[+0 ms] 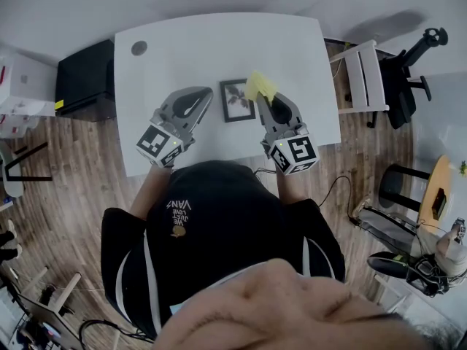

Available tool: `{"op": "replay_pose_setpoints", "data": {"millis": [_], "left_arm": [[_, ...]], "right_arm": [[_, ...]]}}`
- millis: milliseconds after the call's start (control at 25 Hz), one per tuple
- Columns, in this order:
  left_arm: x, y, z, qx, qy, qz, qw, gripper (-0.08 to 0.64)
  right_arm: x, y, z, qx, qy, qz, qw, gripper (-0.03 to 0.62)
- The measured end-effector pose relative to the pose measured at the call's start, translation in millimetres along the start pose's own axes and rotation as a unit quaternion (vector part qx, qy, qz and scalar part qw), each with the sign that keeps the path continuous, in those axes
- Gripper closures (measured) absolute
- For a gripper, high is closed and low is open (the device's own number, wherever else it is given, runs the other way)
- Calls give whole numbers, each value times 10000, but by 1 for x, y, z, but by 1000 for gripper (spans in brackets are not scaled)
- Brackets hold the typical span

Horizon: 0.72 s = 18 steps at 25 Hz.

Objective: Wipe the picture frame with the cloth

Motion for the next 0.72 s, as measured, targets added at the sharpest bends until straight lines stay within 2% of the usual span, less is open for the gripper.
{"op": "replay_pose_setpoints", "data": {"millis": [720], "left_arm": [[0,1,-2,51,17,27,10000,545]], "right_arm": [[-1,2,1,77,10,5,10000,549]]}}
Point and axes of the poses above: the fingertips, and each gripper's own axes: z forward along the fingers, y to its left, x out of its underside, the point moved 5 cm from there along -z, backward along the fingers, and after that the axes turned 1 degree about -y, right-handed, at the moved point
